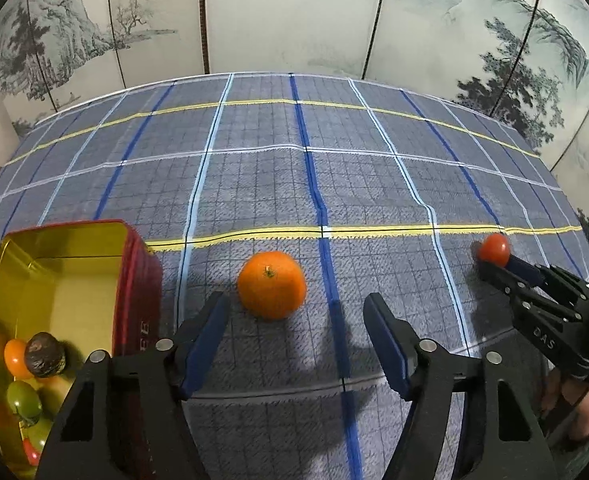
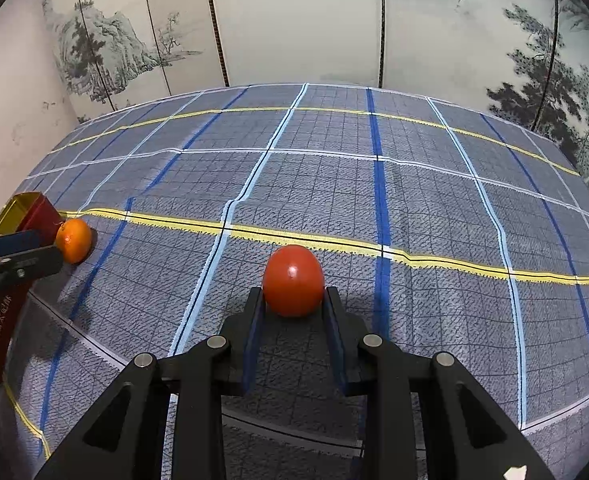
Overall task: Organize fruits
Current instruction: 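Grasp the tangerine with the left gripper and lift it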
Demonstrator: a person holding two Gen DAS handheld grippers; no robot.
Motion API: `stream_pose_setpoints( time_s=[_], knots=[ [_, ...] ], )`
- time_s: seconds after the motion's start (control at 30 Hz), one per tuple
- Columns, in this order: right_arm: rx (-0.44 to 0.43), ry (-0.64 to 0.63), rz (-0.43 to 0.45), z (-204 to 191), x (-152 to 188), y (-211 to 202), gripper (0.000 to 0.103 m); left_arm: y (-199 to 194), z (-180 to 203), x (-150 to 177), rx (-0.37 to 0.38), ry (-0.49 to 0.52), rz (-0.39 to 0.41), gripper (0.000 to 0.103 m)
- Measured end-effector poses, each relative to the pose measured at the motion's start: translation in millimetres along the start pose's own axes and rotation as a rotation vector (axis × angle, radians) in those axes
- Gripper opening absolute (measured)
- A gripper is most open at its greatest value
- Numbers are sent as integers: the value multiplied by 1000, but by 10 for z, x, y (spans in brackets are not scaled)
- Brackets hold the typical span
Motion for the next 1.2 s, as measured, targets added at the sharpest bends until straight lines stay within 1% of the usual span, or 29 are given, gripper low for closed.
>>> stream_pose_setpoints(
  time_s=[0.13,0.2,0.3,0.57,0.67,0.73,0.97,1.2],
  knots=[
    [-5,4,0,8,5,-3,28,80,-33,-13,5,-13,-13,61],
    [-6,4,0,19,8,-3,28,114,-50,-21,9,-22,-19,61],
    [-13,9,-1,30,4,3,28,144,-75,-59,-8,-23,-12,60],
    [-19,13,-1,36,2,3,28,264,-127,-46,-24,-24,-34,54],
    [-19,13,-1,37,2,3,28,292,-150,-33,-38,-25,-39,47],
    [-20,14,-1,36,2,1,28,298,-154,-25,-43,-23,-40,41],
    [-13,8,-1,45,-3,9,28,258,-131,30,-36,-25,-45,40],
    [12,-16,-1,2,-6,8,29,61,-59,84,-17,-22,-33,40]
  ],
)
Point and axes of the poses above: each gripper's, at about its wrist camera, not at the fingertips, and y roughly the way its jaws point, z to its right, x to its underside, the point moved 10 cm from there along y, roughly the way its jaws point, and after that the axes turned 10 degrees about x, right-handed, at the moved point
